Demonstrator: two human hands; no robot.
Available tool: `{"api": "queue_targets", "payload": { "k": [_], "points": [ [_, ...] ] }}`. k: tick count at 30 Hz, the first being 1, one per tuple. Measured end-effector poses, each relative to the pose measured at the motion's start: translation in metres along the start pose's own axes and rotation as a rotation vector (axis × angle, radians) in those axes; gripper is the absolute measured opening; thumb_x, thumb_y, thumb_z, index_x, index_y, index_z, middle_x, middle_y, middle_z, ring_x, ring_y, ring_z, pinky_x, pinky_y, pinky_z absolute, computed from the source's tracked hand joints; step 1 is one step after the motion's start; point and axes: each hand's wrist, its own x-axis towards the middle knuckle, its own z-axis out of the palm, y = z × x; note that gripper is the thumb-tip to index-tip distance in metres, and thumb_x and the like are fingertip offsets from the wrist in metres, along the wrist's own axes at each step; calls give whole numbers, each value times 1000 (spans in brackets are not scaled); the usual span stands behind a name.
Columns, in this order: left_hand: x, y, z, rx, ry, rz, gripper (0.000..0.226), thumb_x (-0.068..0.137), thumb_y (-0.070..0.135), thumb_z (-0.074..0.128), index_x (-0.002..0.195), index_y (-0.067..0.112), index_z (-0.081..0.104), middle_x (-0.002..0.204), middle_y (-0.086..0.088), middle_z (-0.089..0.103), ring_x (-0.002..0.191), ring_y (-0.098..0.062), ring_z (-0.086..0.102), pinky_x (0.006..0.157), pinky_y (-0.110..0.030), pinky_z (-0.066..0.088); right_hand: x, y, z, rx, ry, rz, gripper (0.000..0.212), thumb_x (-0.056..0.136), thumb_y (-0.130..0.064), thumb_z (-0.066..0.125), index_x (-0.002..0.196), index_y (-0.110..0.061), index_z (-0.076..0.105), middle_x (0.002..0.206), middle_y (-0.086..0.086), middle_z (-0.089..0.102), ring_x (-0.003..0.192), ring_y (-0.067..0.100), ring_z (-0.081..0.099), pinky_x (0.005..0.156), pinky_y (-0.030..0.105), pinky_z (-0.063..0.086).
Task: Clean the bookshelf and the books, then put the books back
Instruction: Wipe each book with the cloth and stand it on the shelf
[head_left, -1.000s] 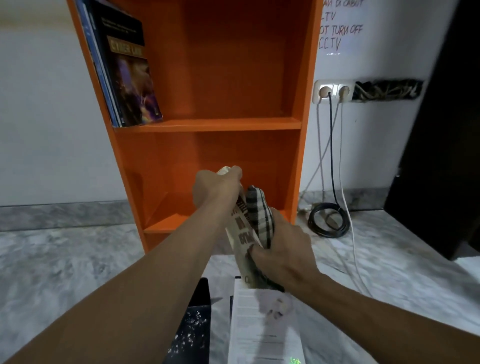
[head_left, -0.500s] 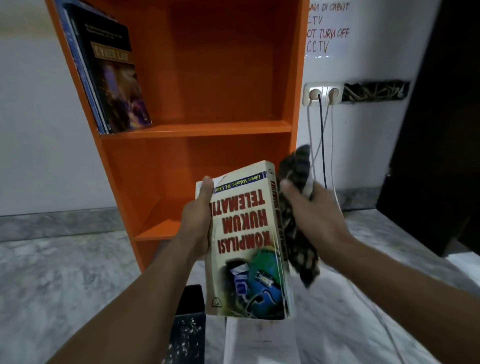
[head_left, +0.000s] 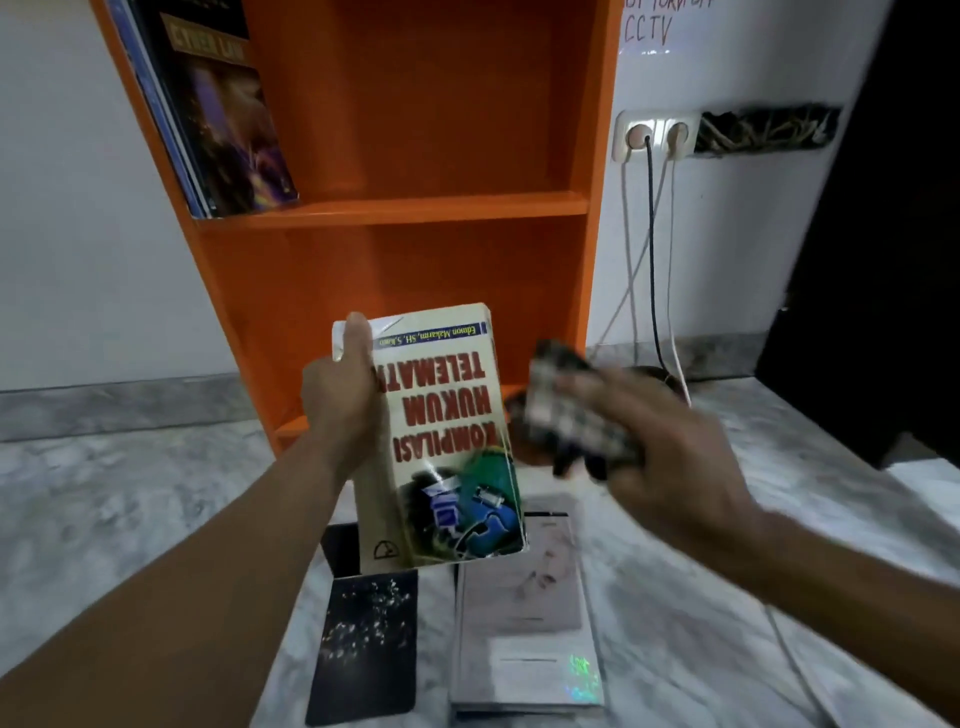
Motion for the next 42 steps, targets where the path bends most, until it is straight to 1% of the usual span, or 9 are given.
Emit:
{"api": "queue_targets", "payload": {
  "k": [2, 5, 11, 17, 21, 28, 35, 39, 42],
  "points": [
    [-2, 3, 6, 2, -82, 9, 81, 84, 74, 45, 94, -2, 70, 83, -16, 74, 74, -30, 74, 74, -44, 61, 68, -1, -4, -124, 204, 121, 60, 79, -20, 62, 138, -29, 53, 133, 13, 53, 105, 33, 57, 80, 45, 55],
    [0, 10, 19, -69, -122, -35, 84, 69, 85, 48, 90, 7, 71, 86, -14, 75, 81, -34, 73, 83, -50, 57, 94, -15, 29, -241, 68, 209, 66, 81, -28, 64, 142, -43, 42, 141, 10, 36, 117, 30, 38, 94, 49, 47],
    [-1, 13, 8, -41, -23, -103, 50, 96, 57, 44, 78, 15, 63, 69, -4, 72, 64, -22, 72, 66, -34, 57, -57, -24, 58, -188, -579, -512, 52, 71, -24, 69, 121, -34, 58, 119, 6, 58, 95, 22, 52, 64, 38, 57],
    [-5, 9, -8, -16, -226, -53, 56, 100, 55, 36, 82, 13, 67, 78, -8, 74, 77, -22, 73, 70, -34, 57, 52, -19, 19, -56, 174, 17, 50, 78, -21, 66, 128, -20, 60, 106, 9, 51, 78, 21, 52, 59, 35, 55],
    [-18, 29, 9, -96, -303, -81, 49, 99, 54, 43, 90, 13, 68, 76, -6, 73, 82, -26, 72, 80, -41, 56, 100, -2, 50, -154, 155, 268, 51, 91, -25, 55, 138, -40, 42, 119, 5, 38, 98, 27, 49, 84, 48, 54],
    [-5, 43, 0, -261, -267, -113, 41, 101, 47, 44, 88, 14, 64, 73, -6, 75, 68, -22, 74, 62, -36, 59, -56, -27, 83, -69, -565, -707, 43, 78, -20, 67, 120, -33, 62, 119, 6, 44, 100, 23, 48, 67, 42, 56],
    [-7, 39, -4, -258, -291, -155, 44, 101, 49, 42, 95, 11, 64, 87, -13, 72, 83, -28, 71, 77, -43, 59, 86, -29, 38, -9, 186, 30, 50, 82, -23, 49, 132, -19, 58, 111, 5, 41, 94, 14, 43, 66, 14, 43],
    [-9, 41, 3, -314, -264, -190, 42, 97, 52, 49, 99, 13, 66, 94, -14, 73, 83, -30, 71, 77, -49, 59, 42, -43, 76, 50, -211, -161, 27, 94, -26, 61, 118, -15, 55, 103, -9, 58, 86, 0, 58, 77, 23, 54],
    [-3, 32, -8, -297, -237, -226, 45, 97, 53, 48, 104, 13, 66, 102, -18, 74, 92, -36, 72, 87, -58, 54, -38, -45, 93, 98, -707, -515, 26, 91, -22, 61, 116, -26, 60, 113, 5, 54, 100, 21, 57, 81, 42, 55]
  ]
}}
